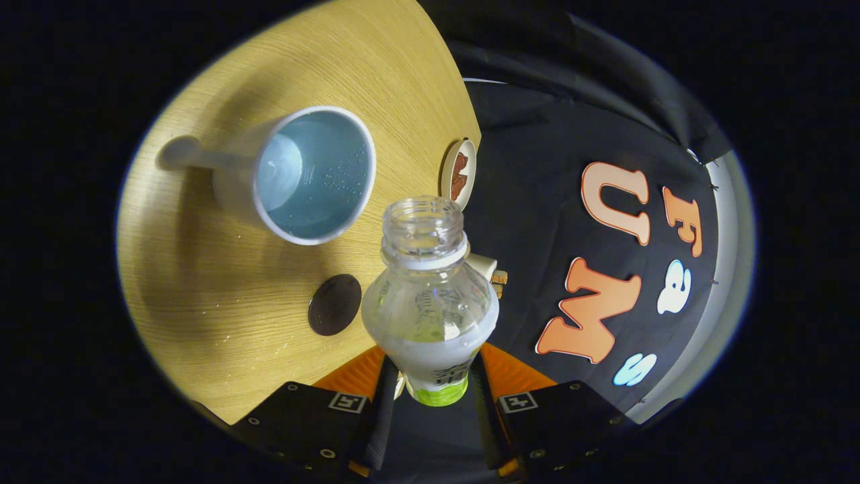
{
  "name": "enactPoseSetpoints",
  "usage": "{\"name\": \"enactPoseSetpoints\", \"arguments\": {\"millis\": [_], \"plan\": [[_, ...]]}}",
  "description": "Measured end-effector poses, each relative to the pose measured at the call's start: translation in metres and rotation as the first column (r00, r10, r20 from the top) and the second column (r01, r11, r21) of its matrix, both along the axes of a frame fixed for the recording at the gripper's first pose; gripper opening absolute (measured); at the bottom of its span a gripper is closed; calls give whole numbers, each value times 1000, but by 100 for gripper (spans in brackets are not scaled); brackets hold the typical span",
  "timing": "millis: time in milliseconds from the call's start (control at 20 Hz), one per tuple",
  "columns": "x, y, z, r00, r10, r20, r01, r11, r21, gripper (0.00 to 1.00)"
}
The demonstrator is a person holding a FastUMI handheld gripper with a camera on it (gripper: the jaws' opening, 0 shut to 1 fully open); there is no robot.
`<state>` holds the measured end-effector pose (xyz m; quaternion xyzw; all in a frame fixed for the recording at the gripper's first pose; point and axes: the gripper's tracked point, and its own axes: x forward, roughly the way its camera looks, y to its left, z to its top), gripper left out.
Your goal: Take the bottle from table, then pour the juice into the cup, finally place the bottle on the coaster
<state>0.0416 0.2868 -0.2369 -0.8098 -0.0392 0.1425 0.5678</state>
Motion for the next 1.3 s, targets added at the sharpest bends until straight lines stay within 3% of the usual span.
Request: {"name": "enactPoseSetpoints", "arguments": {"millis": [300,1300], "plan": [[0,5,4,999,48,25,-47,997,-60,57],[11,10,21,993,98,72,-85,983,-160,57]]}}
